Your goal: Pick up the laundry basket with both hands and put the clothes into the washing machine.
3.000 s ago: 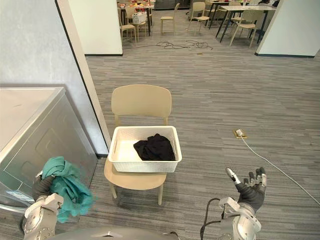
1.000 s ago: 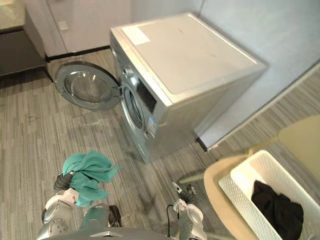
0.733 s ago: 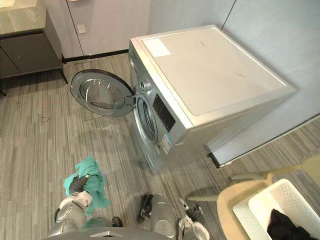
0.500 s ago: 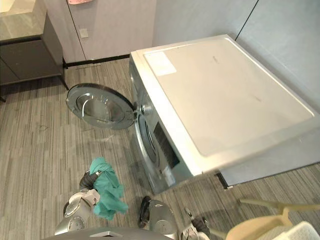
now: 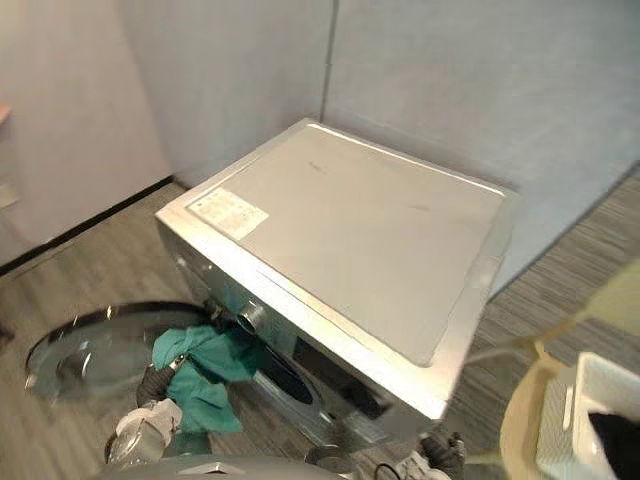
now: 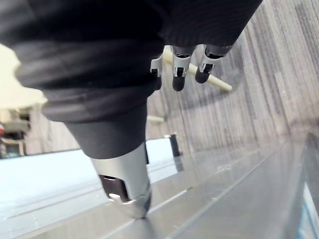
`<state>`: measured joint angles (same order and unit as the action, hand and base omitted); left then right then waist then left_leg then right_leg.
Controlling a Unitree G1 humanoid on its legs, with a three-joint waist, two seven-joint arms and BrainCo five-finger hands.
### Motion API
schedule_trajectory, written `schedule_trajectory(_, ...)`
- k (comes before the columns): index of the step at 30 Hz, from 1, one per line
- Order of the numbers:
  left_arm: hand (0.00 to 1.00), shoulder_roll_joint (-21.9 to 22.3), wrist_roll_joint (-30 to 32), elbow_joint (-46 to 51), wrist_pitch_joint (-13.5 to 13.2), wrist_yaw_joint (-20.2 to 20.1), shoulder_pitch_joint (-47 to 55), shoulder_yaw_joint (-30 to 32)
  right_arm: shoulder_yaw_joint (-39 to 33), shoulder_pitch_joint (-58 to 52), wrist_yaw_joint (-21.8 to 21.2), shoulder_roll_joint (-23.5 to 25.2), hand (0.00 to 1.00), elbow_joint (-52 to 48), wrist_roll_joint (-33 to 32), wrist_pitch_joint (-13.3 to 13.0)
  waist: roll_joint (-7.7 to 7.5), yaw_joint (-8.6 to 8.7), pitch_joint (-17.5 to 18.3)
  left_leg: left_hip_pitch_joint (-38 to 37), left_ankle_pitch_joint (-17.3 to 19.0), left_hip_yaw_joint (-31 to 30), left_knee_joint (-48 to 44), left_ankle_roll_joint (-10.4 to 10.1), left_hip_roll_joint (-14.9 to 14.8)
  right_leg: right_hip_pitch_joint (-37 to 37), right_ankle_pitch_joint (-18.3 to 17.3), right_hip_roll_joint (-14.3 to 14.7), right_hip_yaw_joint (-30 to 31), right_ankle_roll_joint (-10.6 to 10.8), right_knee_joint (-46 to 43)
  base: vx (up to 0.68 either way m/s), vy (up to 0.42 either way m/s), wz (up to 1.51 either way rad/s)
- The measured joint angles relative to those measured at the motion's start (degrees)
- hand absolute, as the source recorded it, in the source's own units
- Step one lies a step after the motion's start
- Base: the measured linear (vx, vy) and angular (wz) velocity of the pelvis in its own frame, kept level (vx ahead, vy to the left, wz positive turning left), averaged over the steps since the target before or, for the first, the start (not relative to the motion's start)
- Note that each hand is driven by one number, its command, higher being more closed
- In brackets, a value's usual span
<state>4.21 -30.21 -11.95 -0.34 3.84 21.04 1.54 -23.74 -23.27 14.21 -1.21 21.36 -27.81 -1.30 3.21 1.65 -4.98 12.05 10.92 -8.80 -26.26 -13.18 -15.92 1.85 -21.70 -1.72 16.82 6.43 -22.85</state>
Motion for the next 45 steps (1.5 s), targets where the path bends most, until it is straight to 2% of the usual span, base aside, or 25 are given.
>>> schedule_trajectory(1, 1.00, -0.2, 0.0, 0.0, 0.0, 0.3, 0.0, 0.7, -0.2, -0.4, 0.0, 0.5, 0.00, 0.4, 0.1, 0.3, -1.32, 0.35, 0.2, 0.1, 1.0, 1.3, -1.2, 1.0, 1.6, 0.0, 0.0, -2.0, 0.6, 0.4, 0.5, 0.21, 0.481, -0.45)
schedule_trajectory(2, 1.00, -1.3, 0.0, 0.0, -0.2, 1.0, -0.2, 1.0, -0.1, -2.6, -0.5, 2.4, 0.00, 0.4, 0.7, 0.6, -4.60, 0.86, 2.1, 0.9, 2.4, 4.1, -3.2, 2.4, 4.5, -0.2, 3.8, -6.1, 1.6, 2.7, 3.4, 0.20, 0.466, -0.53)
schedule_trajectory(3, 1.00, -1.8, 0.0, -0.1, -0.1, 1.0, -0.6, 0.6, -0.1, -2.8, -0.7, 3.1, 0.00, 0.4, 0.8, 1.1, -5.05, 1.25, 2.4, 1.0, 2.9, 5.4, -3.6, 3.2, 5.1, -0.5, 7.1, -7.2, 1.7, 2.8, 4.9, 0.18, 0.543, -0.84)
schedule_trajectory(4, 1.00, -2.0, 0.0, -0.1, -0.1, 1.0, -1.3, 0.1, 0.4, -2.7, -1.7, 4.2, 0.00, 0.4, 0.8, 1.4, -5.03, 1.62, 2.4, 0.5, 3.4, 8.4, -3.2, 4.2, 5.2, -2.1, 11.6, -8.3, 1.9, 2.7, 6.2, 0.06, 0.428, -1.02)
schedule_trajectory(5, 1.00, -2.1, 0.1, -0.1, -0.1, 0.9, -1.8, 0.1, 1.6, -2.3, -2.9, 4.9, 0.00, 0.4, 0.7, 1.5, -4.92, 1.35, 2.5, -0.3, 3.4, 11.6, -2.2, 5.2, 5.1, -3.6, 15.1, -8.9, 2.6, 2.7, 7.0, 0.02, 0.478, -1.58)
schedule_trajectory(6, 1.00, -2.1, 0.3, -0.1, -0.2, 0.9, -2.4, 0.1, 3.7, -1.0, -4.2, 5.8, 0.00, 0.8, 0.9, 1.7, -4.40, 0.71, 2.6, -1.9, 2.9, 16.8, 0.1, 6.5, 4.6, -6.2, 20.5, -9.5, 1.7, 1.7, 8.5, -0.02, 0.368, -1.59)
schedule_trajectory(7, 1.00, -2.1, 0.6, -0.1, -0.2, 0.9, -2.7, 0.1, 5.5, -0.1, -4.6, 5.5, 0.00, 1.6, 1.0, 1.8, -3.87, 0.19, 2.6, -2.6, 2.4, 19.1, 1.6, 7.2, 4.2, -7.3, 22.8, -9.7, -0.8, 0.7, 9.0, -0.09, 0.300, -1.80)
schedule_trajectory(8, 1.00, -2.1, 0.8, -0.1, -0.2, 0.8, -3.4, 0.2, 7.9, 1.6, -5.7, 5.1, 0.00, 2.9, 1.3, 2.3, -3.48, -0.50, 2.6, -4.7, 1.4, 23.7, 4.6, 8.6, 4.1, -10.1, 23.5, -10.5, -8.6, -0.1, 6.1, -0.10, 0.227, -1.51)
schedule_trajectory(9, 1.00, -1.9, 0.8, -0.1, -0.3, 0.8, -3.8, 0.4, 7.9, 2.2, -6.0, 4.9, 0.00, 3.4, 1.3, 2.6, -3.29, -0.87, 2.5, -6.2, 1.0, 26.7, 6.3, 9.1, 4.3, -11.6, 21.6, -11.1, -16.2, -1.1, 1.8, -0.09, 0.187, -1.71)
schedule_trajectory(10, 1.00, -1.7, 0.8, -0.2, -0.5, 0.9, -3.8, 0.6, 7.2, 3.4, -6.1, 4.7, 0.00, 4.6, 1.3, 2.5, -2.97, -1.07, 2.6, -7.9, 0.8, 29.8, 7.9, 9.5, 4.6, -11.8, 17.5, -11.8, -25.5, -3.1, -2.5, -0.06, 0.140, -1.29)
schedule_trajectory(12, 1.00, -1.3, 0.6, -0.3, -0.6, 0.9, -3.8, 0.6, 6.5, 5.2, -6.3, 4.7, 0.00, 6.5, 2.8, 2.5, -2.97, -1.28, 2.6, -9.9, 0.8, 34.0, 9.6, 9.9, 5.3, -10.7, 12.7, -11.7, -33.9, -3.9, -3.4, -0.04, 0.096, -1.26)
schedule_trajectory(13, 1.00, -0.9, 0.6, -0.8, -0.7, 0.9, -4.1, 0.4, 6.6, 5.6, -6.4, 4.6, 0.00, 7.2, 3.5, 2.5, -3.29, -0.99, 2.5, -10.1, 0.9, 35.6, 9.5, 9.8, 5.5, -9.8, 11.5, -11.1, -35.3, -3.4, -1.3, -0.02, 0.017, -0.98)
schedule_trajectory(15, 1.00, -0.4, 0.4, -3.2, -0.7, 0.8, -5.0, 0.0, 5.6, 5.6, -6.7, 4.7, 0.00, 9.3, 3.6, 2.6, -3.36, -0.07, 2.5, -10.4, 0.7, 35.6, 9.5, 9.5, 5.5, -9.0, 11.3, -10.1, -34.7, -2.5, 1.1, 0.00, -0.036, -0.28)
schedule_trajectory(18, 1.00, -0.5, 0.1, -6.9, -0.6, 0.6, -6.1, -1.5, 3.9, 6.1, -6.7, 4.6, 0.00, 11.7, 4.9, 2.7, -2.82, -0.09, 2.2, -11.2, -2.9, 34.8, 14.1, 9.0, 6.4, -7.9, 13.2, -8.4, -34.5, -2.2, 6.8, 0.00, -0.047, -0.06)
schedule_trajectory(21, 1.00, -0.5, 0.0, -7.1, -0.3, 0.2, -5.7, -1.7, 5.1, 7.0, -7.3, 4.5, 0.00, 11.6, 5.8, 2.7, -2.17, -0.78, 1.1, -11.1, -5.7, 34.8, 17.8, 8.9, 6.9, -8.6, 14.7, -7.6, -34.5, -2.5, 8.8, -0.03, -0.048, 0.02)
schedule_trajectory(24, 1.00, -0.1, 0.0, -7.1, -0.2, -0.7, -5.8, -2.2, 6.6, 9.1, -8.1, 4.4, 0.00, 10.9, 5.9, 2.7, -2.53, -1.71, -1.6, -8.7, -7.2, 33.2, 17.5, 9.4, 7.0, -9.9, 15.1, -8.0, -35.7, -2.6, 8.1, -0.07, -0.036, 0.21)
schedule_trajectory(25, 1.00, -0.1, 0.0, -6.9, -0.2, -0.9, -6.0, -2.4, 7.0, 9.4, -8.2, 4.0, 0.00, 10.7, 6.0, 2.6, -2.61, -1.75, -2.6, -7.7, -7.1, 32.2, 16.0, 9.6, 6.6, -9.9, 14.8, -8.1, -36.3, -2.8, 7.7, -0.11, -0.051, 0.36)
schedule_trajectory(27, 1.00, -0.6, 0.0, -5.2, -0.2, -1.2, -6.7, -3.0, 8.9, 11.0, -9.0, 3.5, 0.00, 8.8, 6.5, 2.4, -2.62, -2.46, -8.5, -3.1, -4.8, 29.4, 6.2, 10.5, 4.4, -11.0, 13.1, -8.3, -36.8, -3.4, 4.4, -0.19, -0.045, 0.27)
schedule_trajectory(29, 1.00, -1.0, 0.0, -3.3, -0.2, -1.6, -6.9, -3.9, 10.9, 12.2, -9.2, 2.3, 0.00, 7.2, 7.0, 2.3, -2.48, -2.77, -11.3, 1.3, -3.5, 27.2, 0.1, 11.1, 3.2, -14.3, 11.2, -8.7, -36.5, -4.2, -0.1, -0.21, -0.015, -0.02)
schedule_trajectory(31, 1.00, -1.2, 0.0, -1.9, -0.2, -1.6, -7.6, -4.4, 13.2, 15.0, -8.8, 1.0, 0.00, 4.8, 7.0, 2.2, -2.54, -3.14, -13.6, 6.6, -0.6, 24.6, -2.3, 9.9, 3.1, -22.8, 8.9, -9.4, -34.7, -4.2, -7.7, -0.18, -0.018, -0.22)
schedule_trajectory(32, 1.00, -1.2, 0.0, -2.0, -0.2, -1.6, -8.3, -4.5, 14.1, 16.0, -8.7, 0.8, 0.00, 4.2, 6.9, 2.2, -2.72, -3.16, -14.8, 7.5, 0.4, 24.7, -2.6, 9.3, 2.8, -24.3, 8.4, -9.4, -34.2, -4.6, -9.3, -0.22, -0.041, -0.38)
schedule_trajectory(34, 1.00, -1.3, 0.0, -2.3, -0.2, -1.4, -12.5, -4.9, 16.3, 19.5, -7.8, 0.7, 0.00, 2.0, 6.7, 1.7, -3.26, -3.25, -19.7, 11.0, 1.9, 26.1, -6.9, 9.0, 1.3, -29.5, 7.8, -8.9, -31.5, -5.2, -13.3, -0.21, -0.027, -0.47)
schedule_trajectory(37, 1.00, -1.2, 0.0, -3.2, -0.2, -0.3, -19.2, -6.8, 18.0, 20.8, -7.1, 0.9, 0.00, -0.5, 4.8, 0.8, -3.44, -2.75, -21.1, 18.7, 2.4, 26.5, -10.3, 8.8, 0.4, -38.1, 8.6, -8.5, -29.9, -5.3, -16.0, -0.12, -0.025, -0.34)
schedule_trajectory(41, 1.00, -1.3, -0.1, -6.9, -0.7, 2.9, -31.6, -6.6, 18.1, 22.7, -4.5, 2.1, 0.00, -3.3, 2.7, -1.1, -3.79, -1.89, -24.8, 23.0, 3.6, 27.5, -13.9, 9.3, -2.3, -42.8, 9.5, -6.7, -28.5, -5.8, -16.8, -0.01, 0.000, -0.38)
schedule_trajectory(45, 1.00, -4.8, -1.8, -10.2, -1.6, 7.4, -45.5, -5.3, 18.0, 25.3, -2.3, 2.4, 0.00, -6.4, -0.3, -2.9, -4.68, -0.78, -26.3, 30.7, 5.2, 29.3, -19.2, 9.4, -5.0, -51.9, 10.4, -5.5, -26.4, -6.7, -20.0, 0.05, 0.012, -0.47)
